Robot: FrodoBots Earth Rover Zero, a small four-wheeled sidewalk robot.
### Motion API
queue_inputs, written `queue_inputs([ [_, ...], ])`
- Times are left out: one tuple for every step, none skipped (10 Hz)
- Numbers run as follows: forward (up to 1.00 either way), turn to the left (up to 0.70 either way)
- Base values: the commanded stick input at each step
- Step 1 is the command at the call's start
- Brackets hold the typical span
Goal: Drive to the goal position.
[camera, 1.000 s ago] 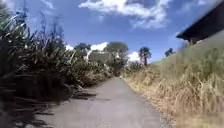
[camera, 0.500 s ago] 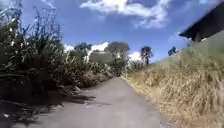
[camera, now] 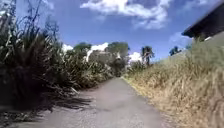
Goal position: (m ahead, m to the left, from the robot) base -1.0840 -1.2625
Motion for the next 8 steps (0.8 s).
queue_inputs([
  [0.7, 0.0],
  [0.7, 0.0],
  [0.7, 0.0],
  [0.7, 0.0],
  [0.7, 0.0],
  [0.7, -0.02],
  [0.7, -0.03],
  [0.7, -0.04],
])
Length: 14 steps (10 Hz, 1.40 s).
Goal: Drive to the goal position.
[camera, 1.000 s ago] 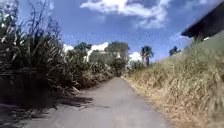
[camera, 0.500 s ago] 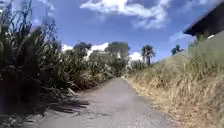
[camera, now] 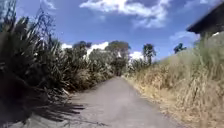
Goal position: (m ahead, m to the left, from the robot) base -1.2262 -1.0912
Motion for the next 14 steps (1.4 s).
queue_inputs([
  [0.7, -0.06],
  [0.7, -0.07],
  [0.7, 0.0],
  [0.7, 0.0],
  [0.7, 0.0],
  [0.7, 0.0],
  [0.7, 0.0],
  [0.7, 0.0],
  [0.7, 0.0],
  [0.7, 0.0],
  [0.7, 0.0],
  [0.7, 0.0],
  [0.7, 0.0],
  [0.7, 0.0],
])
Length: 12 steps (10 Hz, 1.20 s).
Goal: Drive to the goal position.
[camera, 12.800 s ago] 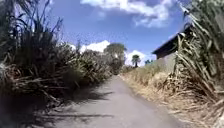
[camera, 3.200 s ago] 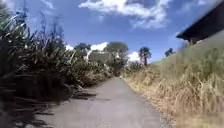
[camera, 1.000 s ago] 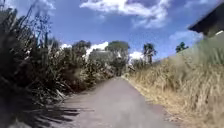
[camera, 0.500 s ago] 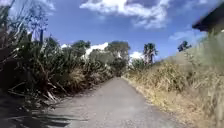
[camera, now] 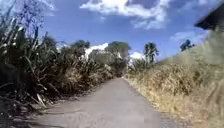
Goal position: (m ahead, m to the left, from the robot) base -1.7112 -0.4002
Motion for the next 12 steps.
queue_inputs([
  [0.7, 0.0],
  [0.7, 0.0],
  [0.7, 0.0],
  [0.7, 0.0],
  [0.7, 0.0],
  [0.7, 0.0],
  [0.7, 0.0],
  [0.7, 0.0],
  [0.7, 0.0],
  [0.7, 0.0],
  [0.7, 0.0],
  [0.7, 0.0],
])
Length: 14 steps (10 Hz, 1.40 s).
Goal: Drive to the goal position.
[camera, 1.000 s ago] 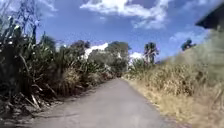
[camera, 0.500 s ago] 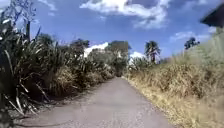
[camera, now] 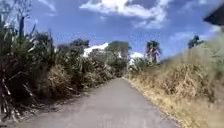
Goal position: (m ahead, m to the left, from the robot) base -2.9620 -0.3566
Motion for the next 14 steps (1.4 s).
queue_inputs([
  [0.7, -0.11],
  [0.7, -0.09],
  [0.7, -0.07],
  [0.7, -0.05],
  [0.7, -0.08],
  [0.7, -0.09],
  [0.7, -0.03],
  [0.7, -0.03],
  [0.7, -0.02],
  [0.7, -0.01],
  [0.7, -0.02],
  [0.7, -0.02],
  [0.7, -0.03],
  [0.7, -0.04],
])
